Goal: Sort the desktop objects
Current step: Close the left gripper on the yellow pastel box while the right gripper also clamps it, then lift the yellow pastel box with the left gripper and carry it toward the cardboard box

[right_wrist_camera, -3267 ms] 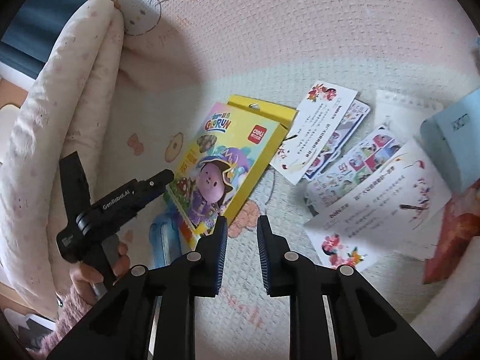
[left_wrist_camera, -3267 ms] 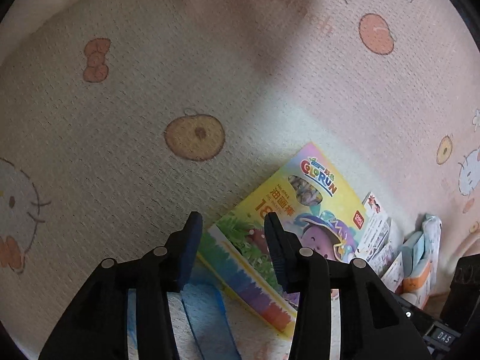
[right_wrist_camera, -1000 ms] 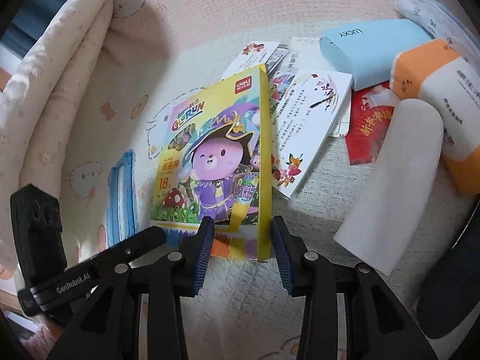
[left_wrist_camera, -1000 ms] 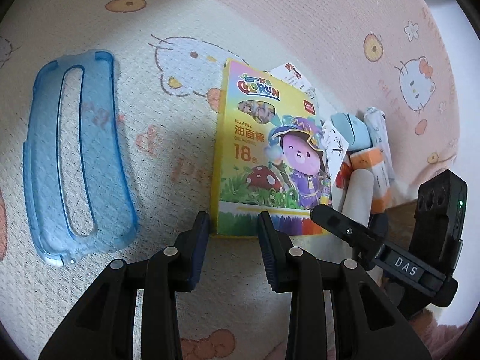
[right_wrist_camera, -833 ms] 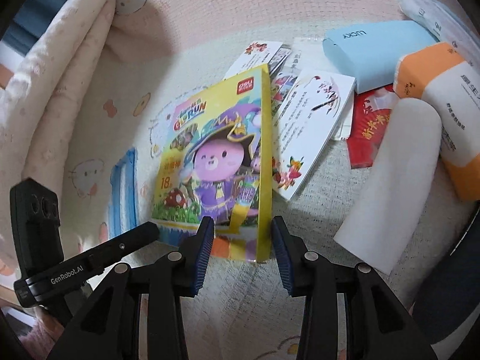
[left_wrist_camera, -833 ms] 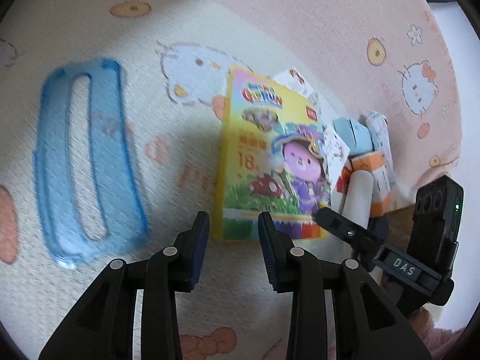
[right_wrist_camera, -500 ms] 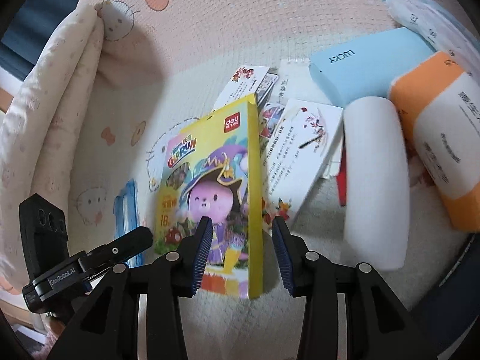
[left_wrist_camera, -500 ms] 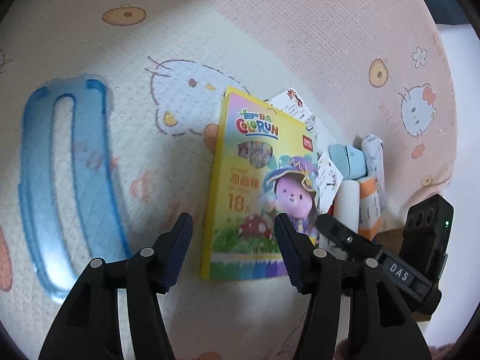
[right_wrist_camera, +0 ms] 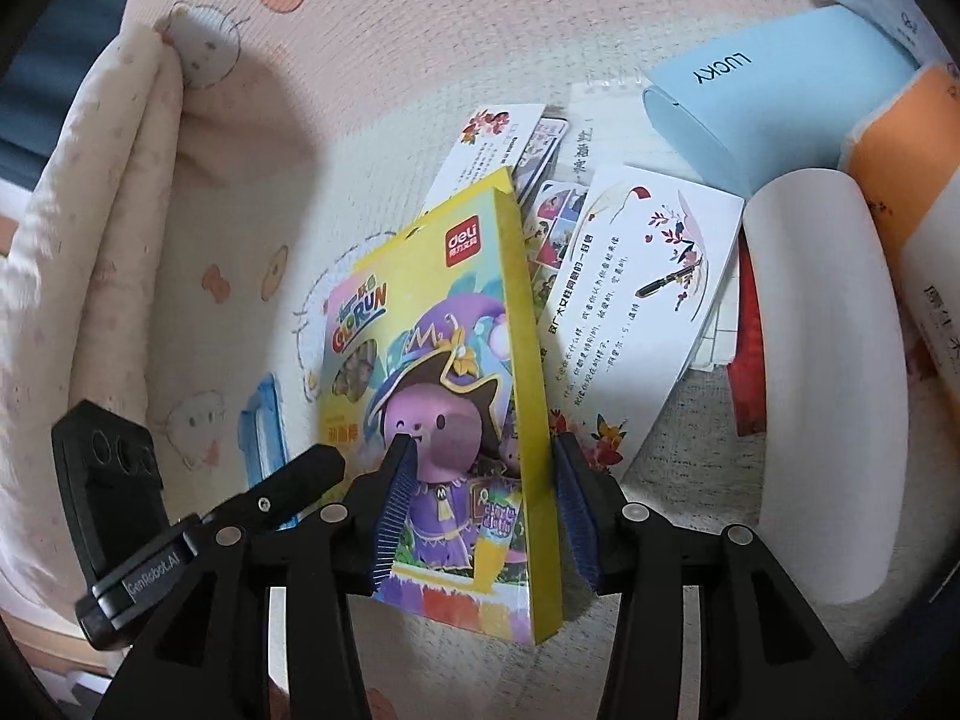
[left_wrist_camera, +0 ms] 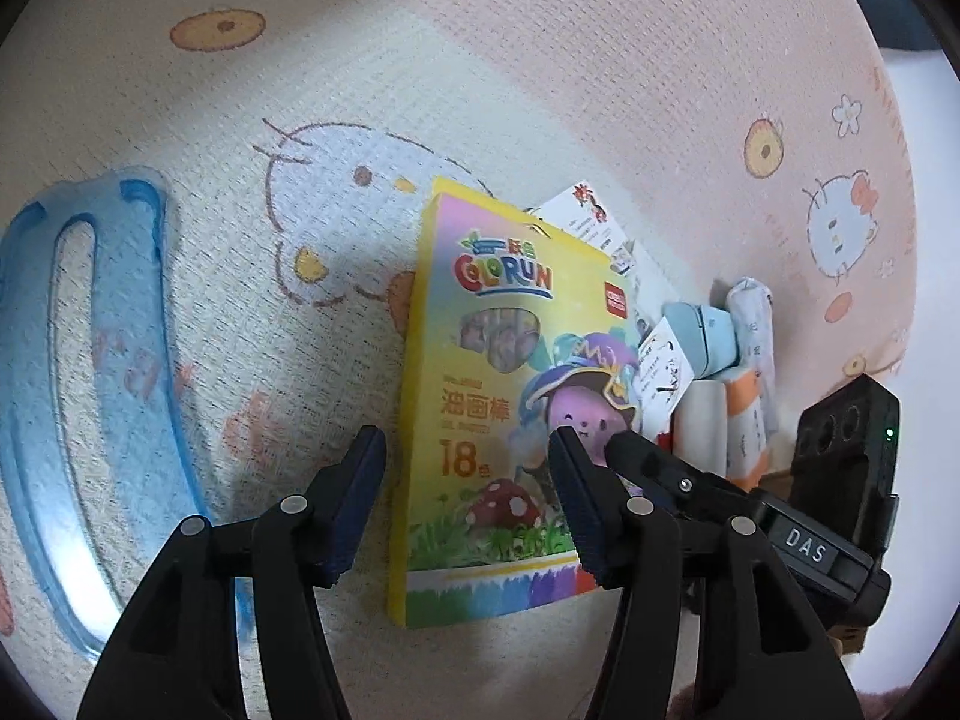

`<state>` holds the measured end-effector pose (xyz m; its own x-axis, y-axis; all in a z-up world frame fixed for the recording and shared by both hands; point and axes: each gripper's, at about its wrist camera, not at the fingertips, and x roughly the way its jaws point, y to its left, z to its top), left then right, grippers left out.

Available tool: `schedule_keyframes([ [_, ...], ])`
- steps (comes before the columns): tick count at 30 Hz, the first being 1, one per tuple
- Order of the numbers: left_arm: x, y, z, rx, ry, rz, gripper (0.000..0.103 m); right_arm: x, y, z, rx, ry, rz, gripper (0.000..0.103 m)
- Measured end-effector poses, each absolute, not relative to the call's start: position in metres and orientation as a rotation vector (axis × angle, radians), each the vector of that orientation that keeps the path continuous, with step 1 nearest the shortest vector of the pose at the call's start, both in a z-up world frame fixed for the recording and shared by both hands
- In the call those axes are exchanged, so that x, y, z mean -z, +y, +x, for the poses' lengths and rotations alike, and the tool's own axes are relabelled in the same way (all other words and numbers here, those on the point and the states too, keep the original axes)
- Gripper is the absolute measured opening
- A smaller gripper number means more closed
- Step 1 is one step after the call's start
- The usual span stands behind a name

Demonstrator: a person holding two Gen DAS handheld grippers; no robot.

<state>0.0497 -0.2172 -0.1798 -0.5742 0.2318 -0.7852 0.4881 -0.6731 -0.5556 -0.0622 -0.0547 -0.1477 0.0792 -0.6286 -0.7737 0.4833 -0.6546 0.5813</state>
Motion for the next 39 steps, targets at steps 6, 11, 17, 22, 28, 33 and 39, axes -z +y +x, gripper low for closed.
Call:
schedule_keyframes([
  [6, 0.181, -0.212, 0.057, 2.336, 1.147, 1.295, 0.043, 0.141, -0.074, -0.052, 1.738, 0.039, 1.428, 0.042],
  [11, 0.185, -0.22, 0.066, 2.282, 1.279, 1.239, 0.039, 0.131, -0.059, -0.052, 1.752, -0.027, 1.421, 0.03],
  [17, 0.187, -0.206, 0.058, 2.3, 1.46, 1.251, 0.039, 0.098, -0.041, -0.051, 1.848, 0.012, 1.323, 0.028],
  [22, 0.186, -0.179, 0.042, 2.354, 1.486, 1.306, 0.039, 0.081, -0.012, -0.058, 1.898, -0.021, 1.308, 0.028],
  [28, 0.18, -0.14, 0.017, 2.447, 1.39, 1.419, 0.039, 0.074, 0.02, -0.061, 1.974, 0.0, 1.317, 0.028],
  [33, 0.171, -0.12, 0.006, 2.526, 1.307, 1.475, 0.039, 0.073, 0.047, -0.063, 2.009, -0.048, 1.351, 0.028],
  [39, 0.168, -0.103, 0.0, 2.576, 1.298, 1.53, 0.039, 0.066, 0.074, -0.062, 2.041, -0.094, 1.362, 0.028],
])
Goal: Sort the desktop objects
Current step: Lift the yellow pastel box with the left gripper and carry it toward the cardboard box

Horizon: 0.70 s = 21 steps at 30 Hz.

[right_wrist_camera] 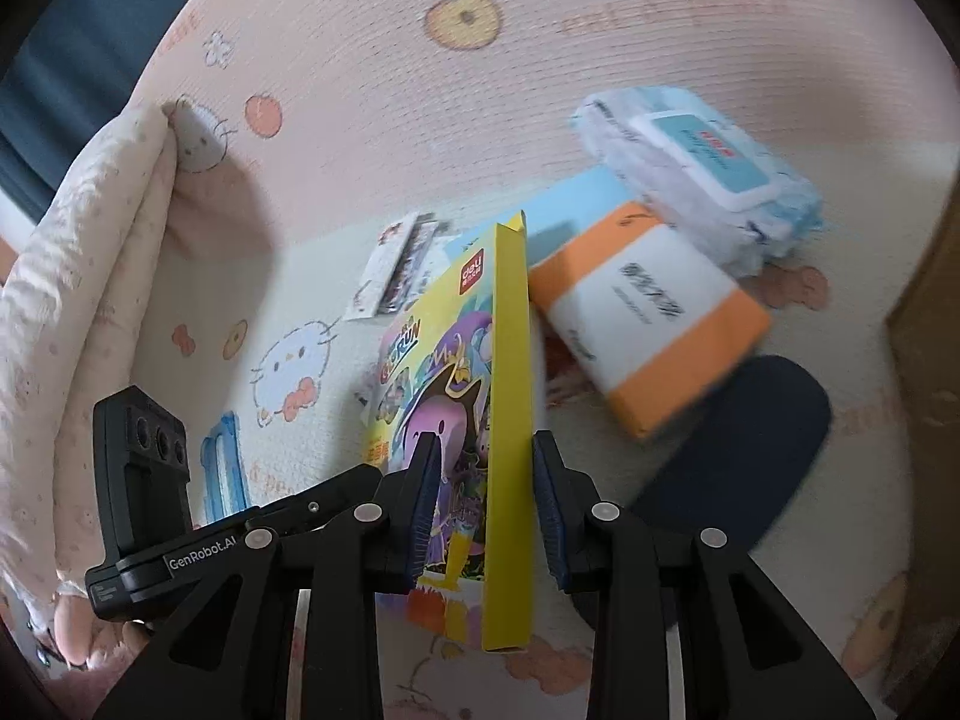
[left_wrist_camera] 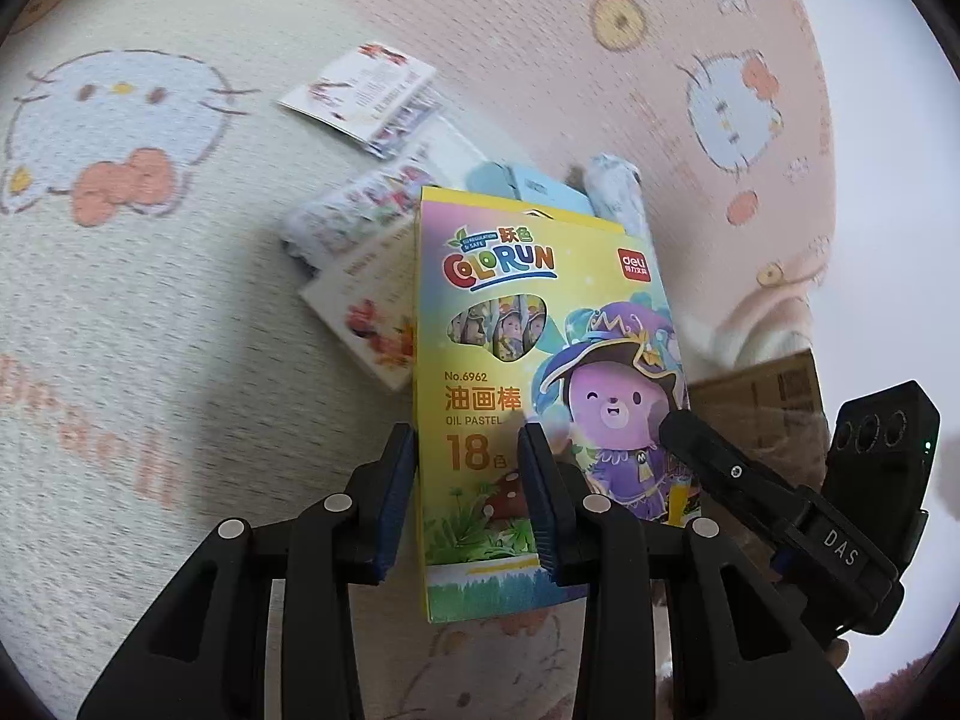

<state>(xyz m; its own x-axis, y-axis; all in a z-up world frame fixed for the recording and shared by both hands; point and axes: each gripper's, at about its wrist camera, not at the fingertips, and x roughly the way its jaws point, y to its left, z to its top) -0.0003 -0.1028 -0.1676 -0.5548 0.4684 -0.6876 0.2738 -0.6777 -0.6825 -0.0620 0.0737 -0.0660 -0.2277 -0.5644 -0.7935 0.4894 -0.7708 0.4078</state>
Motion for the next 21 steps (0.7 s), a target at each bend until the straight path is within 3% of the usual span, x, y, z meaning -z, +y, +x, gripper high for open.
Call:
schedule_keyframes([
  [7, 0.16, -0.08, -0.015, -2.367, -1.098, -1.411, 0.039, 0.061, 0.103, -0.067, 2.108, -0.128, 1.356, 0.028],
  [13, 0.152, -0.052, -0.027, -2.415, -0.865, -1.427, 0.038, 0.073, 0.13, -0.075, 2.135, -0.187, 1.406, 0.028],
  [21, 0.142, -0.032, -0.035, -2.43, -0.749, -1.44, 0.039, 0.097, 0.15, -0.08, 2.126, -0.215, 1.5, 0.032],
])
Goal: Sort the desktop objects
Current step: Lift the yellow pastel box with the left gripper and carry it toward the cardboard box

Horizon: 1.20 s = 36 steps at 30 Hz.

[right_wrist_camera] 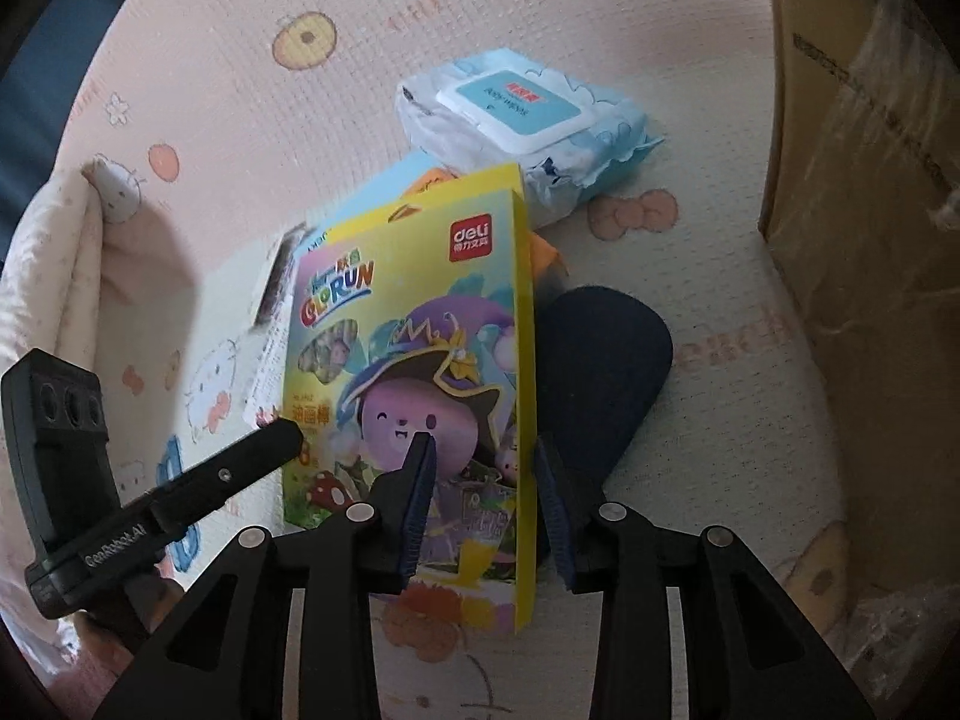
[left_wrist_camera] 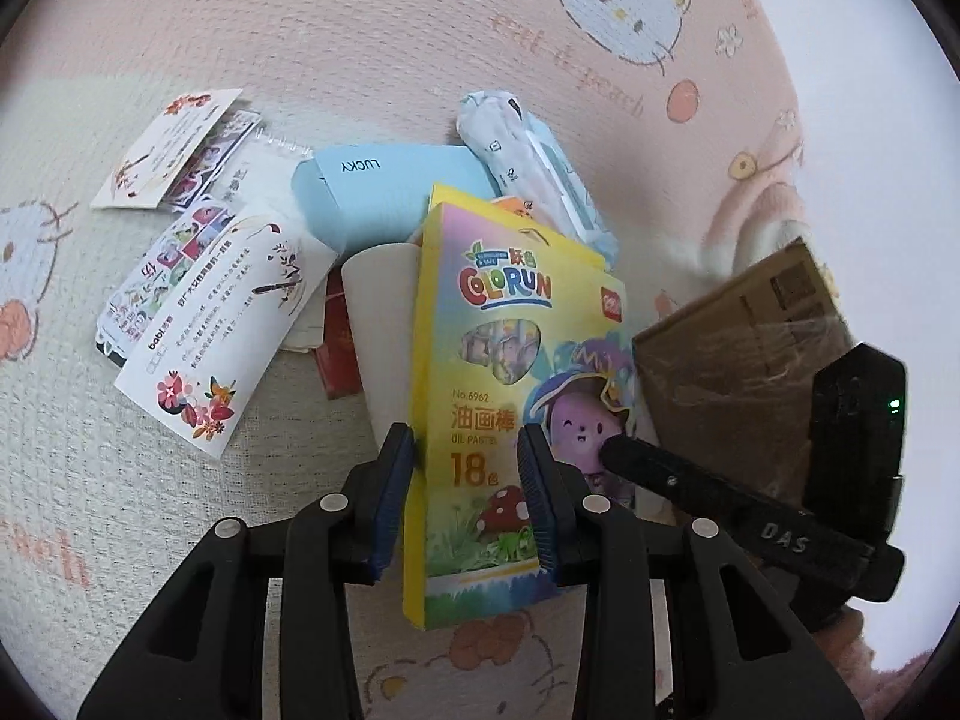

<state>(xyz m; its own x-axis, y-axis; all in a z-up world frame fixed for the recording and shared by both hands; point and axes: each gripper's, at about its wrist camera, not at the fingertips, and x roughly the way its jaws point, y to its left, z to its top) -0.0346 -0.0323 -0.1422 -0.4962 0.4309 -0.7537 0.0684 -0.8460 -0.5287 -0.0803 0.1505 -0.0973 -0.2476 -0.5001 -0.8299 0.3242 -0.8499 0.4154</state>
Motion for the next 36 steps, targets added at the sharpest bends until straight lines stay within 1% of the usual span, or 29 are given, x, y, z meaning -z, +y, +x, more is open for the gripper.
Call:
schedule_keyframes([
  [1, 0.142, -0.032, -0.035, -2.433, -0.742, -1.447, 0.041, 0.097, 0.151, -0.081, 2.126, -0.223, 1.497, 0.033],
  [3, 0.141, -0.033, -0.034, -2.428, -0.757, -1.455, 0.042, 0.098, 0.15, -0.083, 2.12, -0.23, 1.499, 0.036],
  [4, 0.141, -0.036, -0.034, -2.423, -0.782, -1.444, 0.043, 0.099, 0.148, -0.084, 2.114, -0.226, 1.498, 0.039],
  [5, 0.14, -0.038, -0.034, -2.418, -0.805, -1.427, 0.051, 0.1, 0.147, -0.085, 2.111, -0.218, 1.494, 0.042],
  [7, 0.14, -0.041, -0.035, -2.413, -0.82, -1.414, 0.058, 0.1, 0.145, -0.087, 2.11, -0.207, 1.487, 0.045],
  [14, 0.162, -0.042, -0.052, -2.312, -0.853, -1.529, 0.058, 0.104, 0.138, -0.104, 2.089, -0.247, 1.461, 0.052],
  [17, 0.159, -0.038, -0.051, -2.341, -0.816, -1.517, 0.058, 0.106, 0.132, -0.109, 2.077, -0.227, 1.443, 0.054],
  [21, 0.155, -0.033, -0.051, -2.368, -0.751, -1.516, 0.057, 0.108, 0.129, -0.117, 2.048, -0.239, 1.444, 0.055],
  [22, 0.153, -0.033, -0.052, -2.371, -0.733, -1.516, 0.054, 0.107, 0.128, -0.12, 2.038, -0.243, 1.452, 0.055],
  [23, 0.152, -0.033, -0.052, -2.374, -0.724, -1.516, 0.053, 0.107, 0.127, -0.123, 2.027, -0.247, 1.462, 0.055],
  [27, 0.153, -0.039, -0.057, -2.326, -0.748, -1.533, 0.051, 0.106, 0.125, -0.13, 1.984, -0.243, 1.524, 0.055],
  [31, 0.152, -0.038, -0.06, -2.311, -0.702, -1.544, 0.049, 0.104, 0.119, -0.133, 1.958, -0.209, 1.595, 0.055],
  [36, 0.151, -0.042, -0.061, -2.292, -0.722, -1.541, 0.047, 0.101, 0.121, -0.133, 1.956, -0.215, 1.63, 0.054],
])
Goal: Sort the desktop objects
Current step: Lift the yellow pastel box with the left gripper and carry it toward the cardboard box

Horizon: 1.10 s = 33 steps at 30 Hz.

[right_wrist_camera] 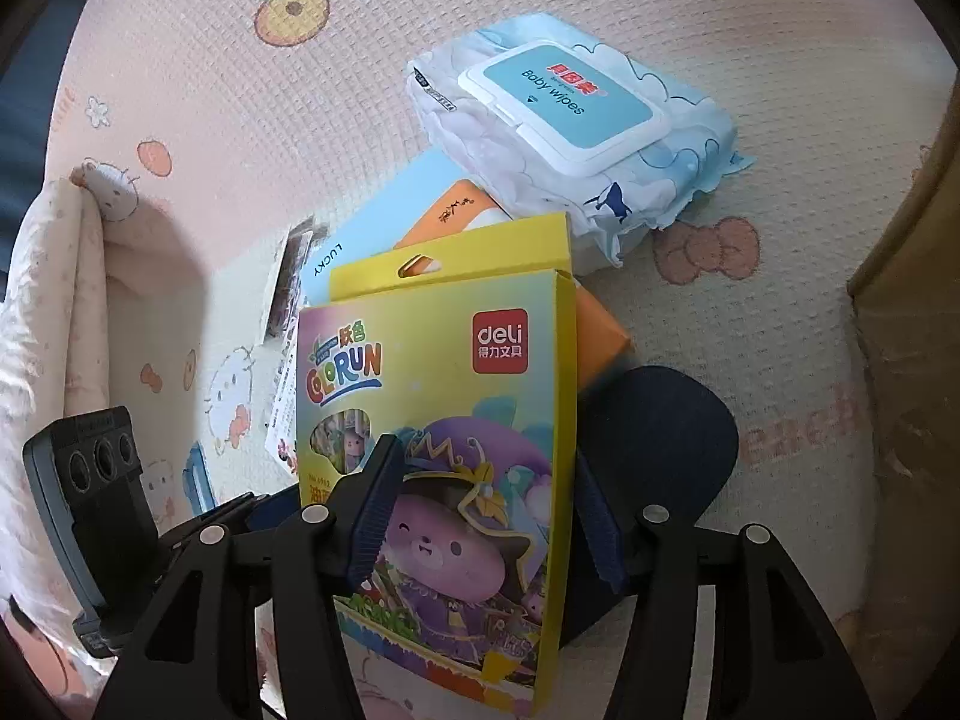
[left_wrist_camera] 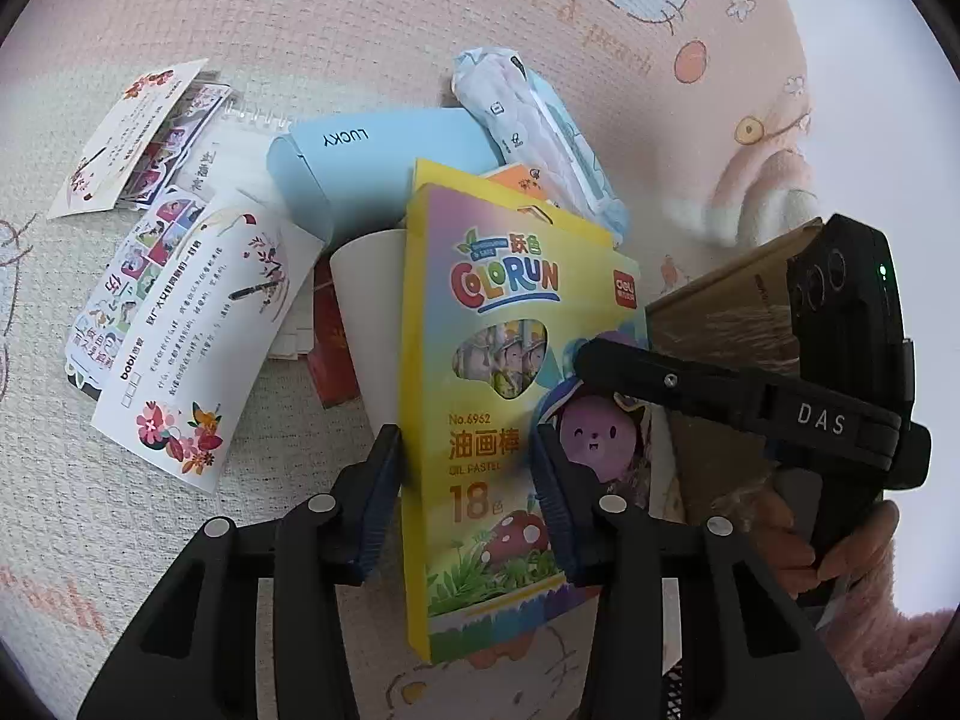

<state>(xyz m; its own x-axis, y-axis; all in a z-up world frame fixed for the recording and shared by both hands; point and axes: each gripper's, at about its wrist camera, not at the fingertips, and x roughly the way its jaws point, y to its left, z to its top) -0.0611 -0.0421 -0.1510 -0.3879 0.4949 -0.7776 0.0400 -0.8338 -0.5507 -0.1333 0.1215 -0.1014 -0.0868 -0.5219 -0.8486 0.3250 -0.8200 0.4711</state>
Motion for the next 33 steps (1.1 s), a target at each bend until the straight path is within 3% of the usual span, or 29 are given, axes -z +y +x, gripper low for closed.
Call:
schedule_keyframes([
  [21, 0.05, -0.047, -0.049, -2.404, -0.713, -1.247, 0.045, -0.013, 0.131, -0.109, 2.125, -0.204, 1.341, 0.053],
  [33, -0.001, 0.016, -0.047, -2.426, -0.561, -1.101, 0.045, -0.066, 0.192, -0.087, 2.244, -0.284, 1.186, 0.053],
])
